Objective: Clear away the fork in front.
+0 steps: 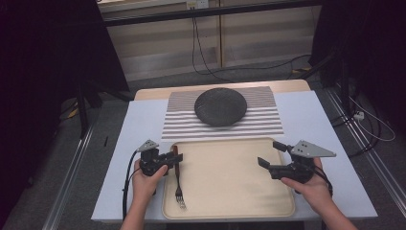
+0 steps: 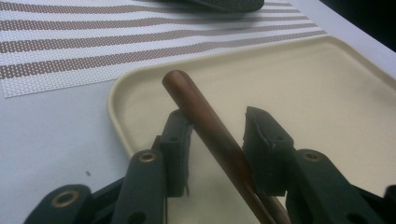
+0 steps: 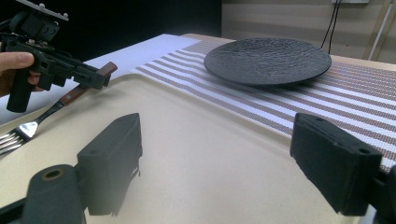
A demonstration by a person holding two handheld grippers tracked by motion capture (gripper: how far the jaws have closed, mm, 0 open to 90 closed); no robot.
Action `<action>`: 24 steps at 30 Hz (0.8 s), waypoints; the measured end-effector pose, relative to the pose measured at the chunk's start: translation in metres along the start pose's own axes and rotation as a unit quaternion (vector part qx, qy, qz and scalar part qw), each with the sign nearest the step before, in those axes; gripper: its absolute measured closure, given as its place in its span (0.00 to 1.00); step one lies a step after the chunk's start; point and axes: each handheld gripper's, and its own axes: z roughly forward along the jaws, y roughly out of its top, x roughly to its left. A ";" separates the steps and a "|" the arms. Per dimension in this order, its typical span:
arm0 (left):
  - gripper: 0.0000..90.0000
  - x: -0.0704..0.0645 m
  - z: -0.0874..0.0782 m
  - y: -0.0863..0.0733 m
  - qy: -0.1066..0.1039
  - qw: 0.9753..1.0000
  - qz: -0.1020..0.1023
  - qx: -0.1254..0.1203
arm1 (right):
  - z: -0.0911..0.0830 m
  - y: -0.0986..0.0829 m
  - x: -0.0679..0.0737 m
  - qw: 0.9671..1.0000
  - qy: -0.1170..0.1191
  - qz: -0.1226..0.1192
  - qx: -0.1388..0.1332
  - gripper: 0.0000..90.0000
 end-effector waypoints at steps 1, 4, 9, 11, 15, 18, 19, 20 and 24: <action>0.68 0.000 0.001 0.000 0.002 1.000 0.000 0.000 | 0.000 0.000 0.000 1.000 0.000 -0.001 0.000 0.18; 0.68 0.001 0.002 -0.001 0.005 1.000 0.000 0.005 | 0.000 0.000 0.000 1.000 -0.001 -0.001 0.000 0.18; 0.67 0.000 0.002 -0.001 0.010 1.000 0.002 0.005 | 0.000 0.000 -0.001 1.000 -0.002 -0.003 0.002 0.18; 0.64 0.000 0.001 -0.001 0.013 1.000 0.003 0.006 | 0.000 -0.001 -0.001 1.000 -0.002 -0.004 0.002 0.18; 0.65 -0.001 -0.002 -0.001 0.016 1.000 0.006 0.001 | 0.000 -0.001 -0.002 1.000 -0.004 -0.003 0.005 0.18; 0.63 -0.002 -0.007 0.000 0.019 1.000 0.008 -0.010 | -0.001 -0.001 -0.002 1.000 -0.005 -0.003 0.007 0.18; 0.61 -0.003 -0.011 0.000 0.020 1.000 0.006 -0.014 | -0.001 -0.001 -0.003 1.000 -0.007 -0.002 0.010 0.18; 0.60 -0.003 -0.015 0.000 0.024 1.000 0.008 -0.015 | -0.002 -0.001 -0.003 1.000 -0.006 -0.002 0.011 0.18; 0.51 -0.005 -0.026 0.002 0.022 0.999 0.009 -0.024 | -0.004 -0.002 -0.006 1.000 -0.011 -0.001 0.017 0.18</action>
